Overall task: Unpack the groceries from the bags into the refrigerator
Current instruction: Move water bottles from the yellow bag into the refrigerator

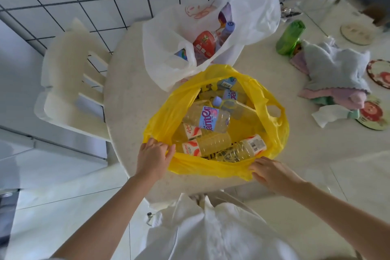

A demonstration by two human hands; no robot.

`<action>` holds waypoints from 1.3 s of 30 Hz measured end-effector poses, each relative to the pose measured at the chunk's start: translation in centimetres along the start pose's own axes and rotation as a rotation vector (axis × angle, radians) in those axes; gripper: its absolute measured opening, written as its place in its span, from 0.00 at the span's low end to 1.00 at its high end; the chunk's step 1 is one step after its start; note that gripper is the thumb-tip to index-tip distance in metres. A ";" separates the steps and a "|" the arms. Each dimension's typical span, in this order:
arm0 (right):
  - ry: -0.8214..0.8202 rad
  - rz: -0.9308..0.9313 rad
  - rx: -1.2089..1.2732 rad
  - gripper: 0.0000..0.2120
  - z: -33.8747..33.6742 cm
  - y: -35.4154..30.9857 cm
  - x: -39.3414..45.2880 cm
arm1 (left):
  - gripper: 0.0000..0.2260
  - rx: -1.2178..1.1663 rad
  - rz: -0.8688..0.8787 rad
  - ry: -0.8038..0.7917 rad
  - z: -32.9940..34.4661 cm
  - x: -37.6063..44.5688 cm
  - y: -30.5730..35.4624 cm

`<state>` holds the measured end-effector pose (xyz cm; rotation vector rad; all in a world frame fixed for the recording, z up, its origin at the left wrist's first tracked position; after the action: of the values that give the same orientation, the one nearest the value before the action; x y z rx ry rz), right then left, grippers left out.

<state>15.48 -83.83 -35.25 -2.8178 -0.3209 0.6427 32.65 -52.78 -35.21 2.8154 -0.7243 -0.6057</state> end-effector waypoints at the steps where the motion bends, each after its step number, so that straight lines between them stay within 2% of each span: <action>1: 0.041 0.014 0.033 0.04 -1.0 0.2 0.4 | 0.16 -0.016 -0.043 0.021 -0.5 0.5 0.3; 4: 0.149 0.039 0.044 0.02 -4.3 0.4 2.2 | 0.08 -0.055 -0.103 0.050 -1.8 2.3 0.6; 7: 0.220 0.070 0.023 0.02 -7.0 1.0 4.2 | 0.13 -0.015 -0.044 -0.004 -2.9 4.2 1.4; 10: 0.184 0.154 -0.062 0.12 -8.6 2.4 6.3 | 0.19 0.000 -0.016 0.012 -4.2 5.7 2.2; 14: 0.061 0.276 -0.035 0.25 -9.6 3.4 8.8 | 0.16 -0.055 -0.158 -0.018 -5.1 6.8 3.7; 16: 0.028 0.316 -0.042 0.30 -9.8 3.7 9.8 | 0.16 -0.169 -0.275 -0.068 -5.1 6.9 5.0; 20: -0.025 0.379 -0.026 0.35 -9.4 4.5 11.0 | 0.23 -0.699 -0.533 -0.076 -4.8 6.9 8.1; 22: -0.041 0.399 -0.012 0.38 -9.0 4.9 11.3 | 0.31 -0.966 -0.605 -0.110 -4.2 7.7 9.5; 25: -0.039 0.419 -0.008 0.40 -8.5 4.9 11.4 | 0.50 -1.323 -0.703 -0.126 -3.1 9.3 10.8; 29: -0.051 0.433 -0.032 0.43 -8.1 5.1 11.5 | 0.56 -1.445 -0.769 -0.164 1.1 12.3 10.1; 37: -0.078 0.454 0.006 0.39 -8.8 5.5 11.8 | 0.46 -1.549 -0.841 -0.056 -2.1 10.8 12.6; 39: -0.096 0.444 0.015 0.37 -9.1 5.6 11.8 | 0.45 -1.547 -0.855 -0.082 -2.1 10.2 12.5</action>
<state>30.84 -87.65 -33.45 -2.8646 0.3053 0.8625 36.39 -68.54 -33.52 1.4412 0.7707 -0.8295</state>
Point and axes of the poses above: each hand's wrist, its own x-axis towards the middle knuckle, its own z-axis out of the palm, y = z × x, the point moved 2 cm from there along x, towards the middle knuckle, and after that the axes turned 14 degrees about -y, right-handed, at the moved point
